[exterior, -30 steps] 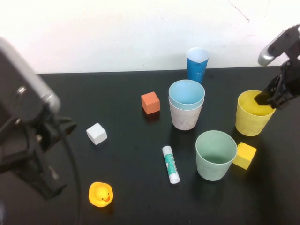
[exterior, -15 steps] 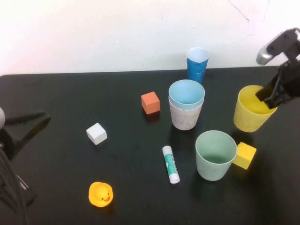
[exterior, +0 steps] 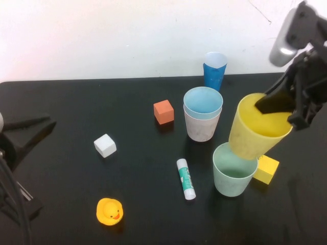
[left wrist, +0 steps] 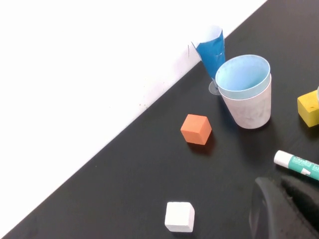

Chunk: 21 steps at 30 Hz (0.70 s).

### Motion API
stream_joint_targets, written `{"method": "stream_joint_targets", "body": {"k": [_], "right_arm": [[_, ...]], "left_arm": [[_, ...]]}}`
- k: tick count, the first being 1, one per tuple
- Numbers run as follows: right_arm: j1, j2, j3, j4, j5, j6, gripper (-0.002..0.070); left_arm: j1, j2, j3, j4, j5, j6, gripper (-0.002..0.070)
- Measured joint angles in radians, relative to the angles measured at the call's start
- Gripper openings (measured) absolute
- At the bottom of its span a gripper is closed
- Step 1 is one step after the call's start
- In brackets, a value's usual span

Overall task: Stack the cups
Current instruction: Place the yellow cup on the green cup

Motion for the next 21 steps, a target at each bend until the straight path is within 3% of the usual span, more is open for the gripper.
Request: {"method": "stream_joint_targets", "body": {"k": [14, 21], "right_arm": [[0.014, 0.183, 0.000, -0.008, 0.002, 0.000, 0.0045], [0.014, 0.238, 0.000, 0.007, 0.002, 0.004, 0.0240]], "left_arm": [[0.000, 0.000, 0.000, 0.000, 0.004, -0.010, 0.0001], [0.000, 0.000, 0.000, 0.000, 0.004, -0.018, 0.0001]]}}
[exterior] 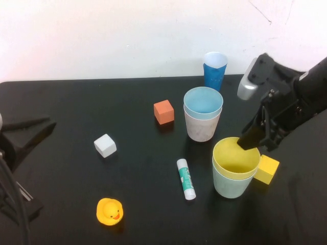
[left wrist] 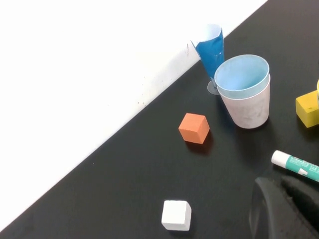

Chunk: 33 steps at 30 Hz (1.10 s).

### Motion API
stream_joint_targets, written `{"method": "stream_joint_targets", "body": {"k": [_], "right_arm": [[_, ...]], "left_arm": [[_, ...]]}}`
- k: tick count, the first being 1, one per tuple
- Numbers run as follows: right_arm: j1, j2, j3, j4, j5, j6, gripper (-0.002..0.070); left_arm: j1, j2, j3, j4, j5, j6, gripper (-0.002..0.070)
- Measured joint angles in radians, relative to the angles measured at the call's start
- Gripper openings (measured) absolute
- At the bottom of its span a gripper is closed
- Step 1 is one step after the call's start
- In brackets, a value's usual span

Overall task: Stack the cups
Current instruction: Place the yellow cup on the green cup, then pick up the green cup, then place the green cup on the blue cup

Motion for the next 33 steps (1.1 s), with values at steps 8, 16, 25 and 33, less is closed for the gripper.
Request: {"method": "stream_joint_targets", "body": {"k": [8, 16, 25, 33], "right_arm": [[0.000, 0.099, 0.000, 0.083, 0.003, -0.021, 0.0260], [0.034, 0.126, -0.142, 0.121, 0.049, -0.067, 0.0047], [0.111, 0.150, -0.609, -0.041, 0.073, 0.085, 0.0046], [0.111, 0.310, -0.808, -0.255, 0.142, 0.212, 0.0046]], "left_arm": [[0.000, 0.000, 0.000, 0.000, 0.017, -0.002, 0.0001], [0.000, 0.000, 0.000, 0.000, 0.071, -0.002, 0.0001], [0.000, 0.000, 0.027, 0.000, 0.165, -0.002, 0.0001], [0.000, 0.000, 0.113, 0.000, 0.146, -0.004, 0.0001]]}}
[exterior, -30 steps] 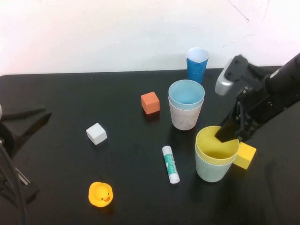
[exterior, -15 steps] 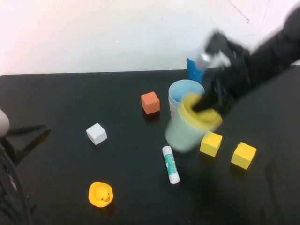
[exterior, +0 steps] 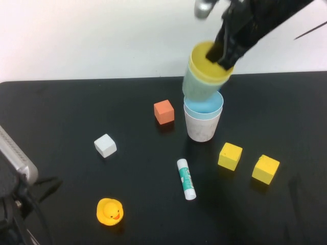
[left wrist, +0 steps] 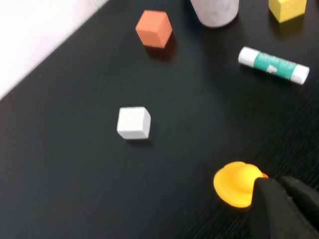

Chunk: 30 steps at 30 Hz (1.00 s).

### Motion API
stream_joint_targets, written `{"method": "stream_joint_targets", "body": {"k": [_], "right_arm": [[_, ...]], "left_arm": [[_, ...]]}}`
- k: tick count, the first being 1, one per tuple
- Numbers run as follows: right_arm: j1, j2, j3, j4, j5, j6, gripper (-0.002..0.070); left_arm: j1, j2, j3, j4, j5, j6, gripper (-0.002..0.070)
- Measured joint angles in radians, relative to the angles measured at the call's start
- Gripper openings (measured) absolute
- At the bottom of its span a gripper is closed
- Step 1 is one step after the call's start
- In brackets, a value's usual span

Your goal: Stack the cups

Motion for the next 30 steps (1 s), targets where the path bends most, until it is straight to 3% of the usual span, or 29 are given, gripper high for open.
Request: {"method": "stream_joint_targets", "body": {"k": [10, 12, 16, 21, 24, 30], "right_arm": [[0.000, 0.079, -0.002, -0.039, 0.034, 0.019, 0.0055], [0.000, 0.079, -0.004, -0.039, 0.034, 0.023, 0.0090], [0.000, 0.079, -0.006, -0.037, 0.043, 0.050, 0.0230], [0.000, 0.026, -0.006, -0.037, 0.063, 0.061, 0.0278], [0.000, -0.066, -0.004, -0.041, 0.074, 0.067, 0.0251], [0.000, -0.321, -0.008, -0.182, 0.133, 0.086, 0.0046]], "left_arm": [[0.000, 0.000, 0.007, -0.012, -0.039, -0.027, 0.0001], [0.000, 0.000, 0.007, -0.033, -0.055, -0.029, 0.0001], [0.000, 0.000, 0.007, -0.063, -0.119, -0.043, 0.0001], [0.000, -0.048, 0.007, -0.037, -0.196, -0.049, 0.0001], [0.000, -0.124, 0.007, 0.011, -0.228, -0.071, 0.0001], [0.000, -0.310, 0.018, 0.120, -0.267, -0.157, 0.0001]]}}
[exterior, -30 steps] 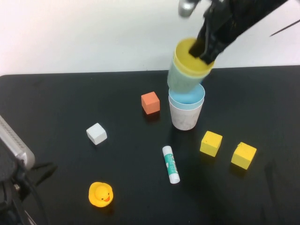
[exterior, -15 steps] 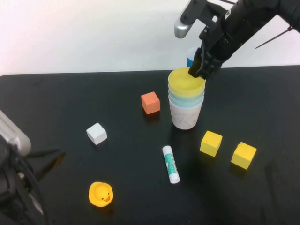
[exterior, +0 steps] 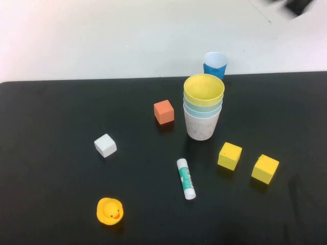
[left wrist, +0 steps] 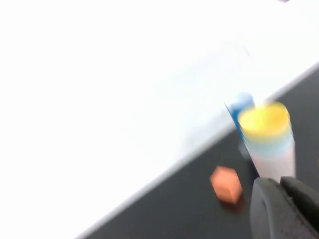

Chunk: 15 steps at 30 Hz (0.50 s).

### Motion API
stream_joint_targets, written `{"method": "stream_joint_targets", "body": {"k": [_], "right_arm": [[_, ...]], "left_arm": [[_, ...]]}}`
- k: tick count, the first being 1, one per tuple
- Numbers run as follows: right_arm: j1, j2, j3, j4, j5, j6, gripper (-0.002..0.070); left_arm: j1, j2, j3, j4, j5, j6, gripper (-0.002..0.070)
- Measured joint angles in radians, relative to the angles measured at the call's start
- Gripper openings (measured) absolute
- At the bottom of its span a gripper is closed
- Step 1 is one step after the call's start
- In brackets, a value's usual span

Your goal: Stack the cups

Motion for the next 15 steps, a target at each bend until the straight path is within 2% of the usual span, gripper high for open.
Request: {"method": "stream_joint_targets", "body": {"k": [3, 7, 11, 15], "right_arm": [[0.000, -0.117, 0.025, -0.092, 0.014, 0.036, 0.0018], [0.000, -0.285, 0.166, -0.135, 0.014, 0.078, 0.0009], [0.000, -0.478, 0.425, -0.135, 0.004, 0.125, 0.0008], [0.000, -0.667, 0.730, -0.135, -0.104, 0.166, 0.0008]], "left_arm": [[0.000, -0.080, 0.064, 0.089, -0.079, -0.133, 0.0001], [0.000, -0.170, 0.199, 0.203, -0.144, -0.301, 0.0001], [0.000, -0.233, 0.340, 0.230, -0.128, -0.406, 0.0001], [0.000, -0.279, 0.431, 0.230, -0.119, -0.473, 0.0001]]}}
